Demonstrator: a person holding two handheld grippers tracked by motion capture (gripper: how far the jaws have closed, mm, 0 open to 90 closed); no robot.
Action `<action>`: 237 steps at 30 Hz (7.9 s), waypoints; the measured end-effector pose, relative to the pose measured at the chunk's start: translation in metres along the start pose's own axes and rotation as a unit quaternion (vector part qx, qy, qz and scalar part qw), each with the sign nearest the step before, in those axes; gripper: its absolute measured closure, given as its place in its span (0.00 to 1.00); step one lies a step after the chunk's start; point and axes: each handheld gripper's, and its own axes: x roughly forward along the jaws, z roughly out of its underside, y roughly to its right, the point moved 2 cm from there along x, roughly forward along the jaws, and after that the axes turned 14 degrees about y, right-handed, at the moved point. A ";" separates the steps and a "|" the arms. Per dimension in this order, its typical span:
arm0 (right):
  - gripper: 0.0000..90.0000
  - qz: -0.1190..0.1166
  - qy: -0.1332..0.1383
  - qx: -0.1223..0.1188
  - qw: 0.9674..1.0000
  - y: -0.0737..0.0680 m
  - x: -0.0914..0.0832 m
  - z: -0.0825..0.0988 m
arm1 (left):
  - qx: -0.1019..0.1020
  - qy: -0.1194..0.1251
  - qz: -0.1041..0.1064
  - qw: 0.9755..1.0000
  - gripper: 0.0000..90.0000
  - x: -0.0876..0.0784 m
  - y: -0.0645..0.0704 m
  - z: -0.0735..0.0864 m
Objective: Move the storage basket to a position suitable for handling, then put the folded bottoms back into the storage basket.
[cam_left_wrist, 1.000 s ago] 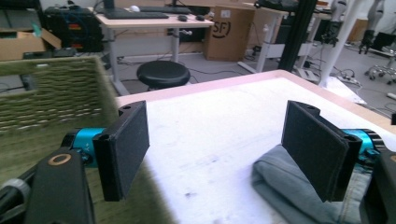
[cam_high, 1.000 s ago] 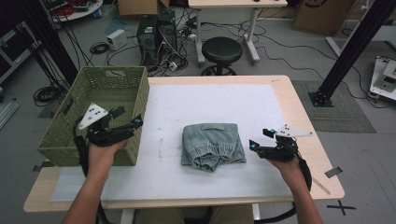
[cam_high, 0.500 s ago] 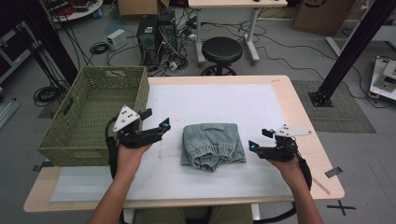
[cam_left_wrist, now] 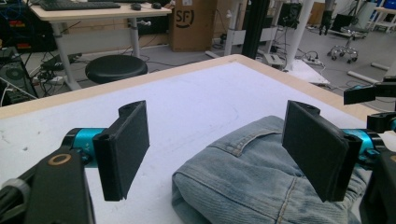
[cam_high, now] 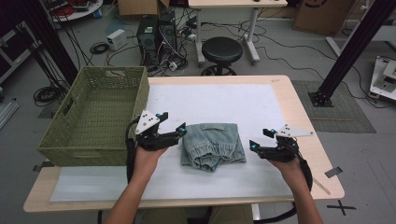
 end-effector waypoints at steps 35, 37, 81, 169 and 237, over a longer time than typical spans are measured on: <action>0.24 0.008 0.005 0.010 1.000 0.002 -0.015 0.004 | -0.044 -0.128 -0.029 0.990 0.26 0.041 0.009 0.078; 0.24 0.007 0.004 0.008 1.000 0.002 -0.014 0.005 | -0.041 -0.136 -0.030 0.989 0.26 0.040 0.009 0.081; 0.24 0.000 -0.006 0.007 1.000 -0.003 -0.003 0.004 | -0.098 -0.121 0.035 0.987 0.76 0.040 0.020 0.088; 0.24 0.025 0.007 0.010 1.000 -0.005 0.000 0.003 | -0.088 -0.047 0.109 0.989 0.77 0.039 0.037 0.055; 0.24 0.037 0.006 0.007 0.999 -0.010 0.004 -0.001 | -0.064 0.124 -0.142 0.980 0.74 -0.152 -0.178 -0.112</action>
